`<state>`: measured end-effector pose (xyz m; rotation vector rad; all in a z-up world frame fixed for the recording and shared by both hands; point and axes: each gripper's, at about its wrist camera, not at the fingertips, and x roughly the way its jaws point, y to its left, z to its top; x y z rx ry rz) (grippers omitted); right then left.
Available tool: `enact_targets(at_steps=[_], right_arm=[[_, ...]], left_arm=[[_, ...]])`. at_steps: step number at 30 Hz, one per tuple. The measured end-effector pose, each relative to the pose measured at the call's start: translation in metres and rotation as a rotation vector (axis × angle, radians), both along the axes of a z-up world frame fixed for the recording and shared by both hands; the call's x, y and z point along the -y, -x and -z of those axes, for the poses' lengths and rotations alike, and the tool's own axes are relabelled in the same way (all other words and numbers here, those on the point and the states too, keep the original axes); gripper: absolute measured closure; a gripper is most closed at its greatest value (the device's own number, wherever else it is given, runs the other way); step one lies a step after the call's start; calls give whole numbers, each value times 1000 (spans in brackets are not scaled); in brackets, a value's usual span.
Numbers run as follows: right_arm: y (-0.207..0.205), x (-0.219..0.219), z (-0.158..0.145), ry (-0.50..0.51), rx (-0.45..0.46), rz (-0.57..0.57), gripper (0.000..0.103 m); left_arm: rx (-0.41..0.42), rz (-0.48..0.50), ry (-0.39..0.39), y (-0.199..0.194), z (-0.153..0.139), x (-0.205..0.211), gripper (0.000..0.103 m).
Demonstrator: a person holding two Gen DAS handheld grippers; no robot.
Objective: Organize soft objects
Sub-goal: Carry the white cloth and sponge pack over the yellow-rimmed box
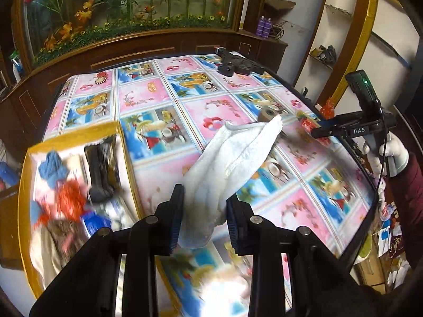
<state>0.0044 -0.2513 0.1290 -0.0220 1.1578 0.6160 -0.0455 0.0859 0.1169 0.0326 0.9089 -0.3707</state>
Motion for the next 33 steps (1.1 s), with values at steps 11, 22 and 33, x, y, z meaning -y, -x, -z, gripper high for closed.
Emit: enact_targets(at_steps=[11,22,33], right_arm=[[113,-24,-15,-97,-1,-81,48],[173,-116,-30,-72,122,-161,48],[219,-205,-36,121,323,-186,48]], left_arm=[[27,-86,236,98,10,-17,76],[104,-208,291,142,10,-53,76],[142,-322,268,149,21,-89,76]])
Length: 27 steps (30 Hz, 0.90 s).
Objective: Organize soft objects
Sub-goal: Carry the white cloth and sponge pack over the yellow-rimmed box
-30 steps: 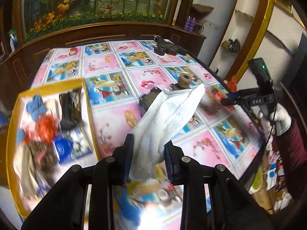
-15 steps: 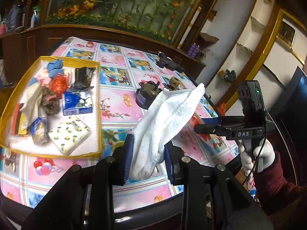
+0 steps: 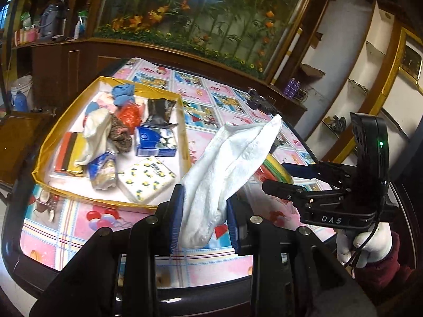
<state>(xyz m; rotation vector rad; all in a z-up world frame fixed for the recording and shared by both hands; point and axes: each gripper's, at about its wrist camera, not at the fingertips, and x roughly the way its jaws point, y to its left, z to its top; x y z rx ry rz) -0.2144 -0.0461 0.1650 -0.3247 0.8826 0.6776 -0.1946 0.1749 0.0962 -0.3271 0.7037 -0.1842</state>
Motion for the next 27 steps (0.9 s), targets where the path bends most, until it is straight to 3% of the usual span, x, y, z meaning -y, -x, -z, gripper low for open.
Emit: enact_targets(at_steps=[10,27], right_arm=[[17,-56,7,113,147,-7,48],[-6,-91,28,155,199,-33,48]], left_arm=[[11,-88,-40,1,8,-23,76],[-12,-129,-15,-9,26,-46,76]])
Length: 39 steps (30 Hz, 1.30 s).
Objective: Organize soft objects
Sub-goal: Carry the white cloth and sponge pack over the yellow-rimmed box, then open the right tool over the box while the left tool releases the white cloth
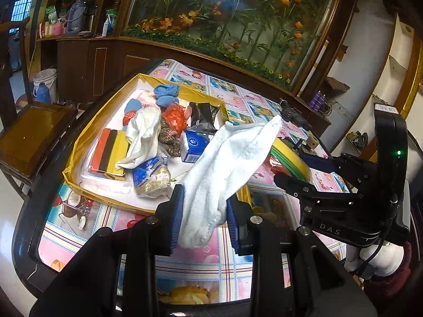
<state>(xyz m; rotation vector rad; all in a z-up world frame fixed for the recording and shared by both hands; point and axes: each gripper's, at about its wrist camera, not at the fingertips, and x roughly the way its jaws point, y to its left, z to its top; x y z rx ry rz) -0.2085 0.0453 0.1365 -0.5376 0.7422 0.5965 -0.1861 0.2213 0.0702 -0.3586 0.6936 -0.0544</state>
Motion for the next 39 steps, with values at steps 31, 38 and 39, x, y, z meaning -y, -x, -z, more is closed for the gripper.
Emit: enact_targets(at_steps=[31,38,39], right_arm=[[-106,-32,16,-185,-331,-13,47],[-123,-50,41,-246,-536,-61,47],[-128,-53,46,-245,-557,-61,47]], left_arm=[[-76,-72,-29,-41,31,-47,76],[-114,-68,-33,-47,42,-43,76],[-117,-71,-31,-48,42,-44,76]])
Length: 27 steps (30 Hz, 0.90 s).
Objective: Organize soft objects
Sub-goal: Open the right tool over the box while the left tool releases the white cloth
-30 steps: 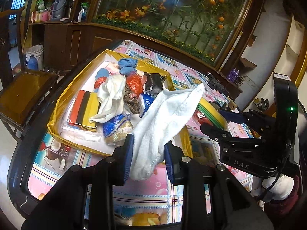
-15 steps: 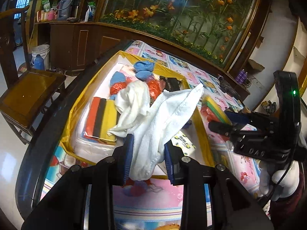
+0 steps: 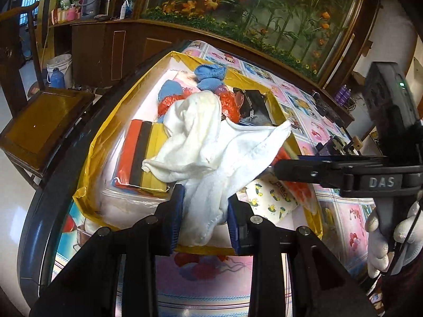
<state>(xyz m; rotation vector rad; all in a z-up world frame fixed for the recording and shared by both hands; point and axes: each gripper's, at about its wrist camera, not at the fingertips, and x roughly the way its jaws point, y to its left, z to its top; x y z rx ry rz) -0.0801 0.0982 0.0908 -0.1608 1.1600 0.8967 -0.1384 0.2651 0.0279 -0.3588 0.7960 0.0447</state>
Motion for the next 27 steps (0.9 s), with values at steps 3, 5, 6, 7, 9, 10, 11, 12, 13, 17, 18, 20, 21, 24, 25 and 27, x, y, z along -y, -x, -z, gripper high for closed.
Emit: enact_targets(at_steps=[3,5,6,7,9,10,11,12,13,17,18,20,21,24,25,27], right_arm=[[-15,-10,12,38,-13,4,47],[-27,-16,17,46,-21,10,47],[-32,-18,17,56,-11,19,47],[-37,-21,17,67,3,27,47],[-46,-25,17,88,33,41,47],[-49,-27,17,97,43,45,47],[-52,-30,18,104,50,47,47],[-52,-32,19,110,58,47,47],[-52,-33,19,115,62,45,45],[-44,-31,18,95,36,15,42],[-43,-29,18,83,25,12,41],[-44,-22,14,53,24,33,32],[-43,-16,8,39,30,45,29],[-41,1,-10,-37,62,83,22],[-39,6,-18,-69,75,93,22],[-31,10,-30,-142,62,69,21]], left_arm=[[-11,8,-1,0,-1,1,76],[-15,23,-2,1,-2,4,76],[-15,34,-2,1,-3,7,76],[-15,42,-2,1,-3,8,76],[-17,58,-4,0,-3,13,76],[-20,65,-6,-1,-3,15,76],[-23,73,-7,-2,-3,17,76],[-31,83,-11,-4,-2,19,76],[-34,92,-17,-5,-2,22,76],[-54,129,-47,-9,0,34,72],[-56,137,-57,-9,0,37,67],[-43,149,-49,-5,-3,38,56],[-30,147,-44,-2,-5,37,47],[8,118,-30,11,-16,28,37],[20,109,-25,15,-19,24,37],[57,88,-17,26,-27,15,37]])
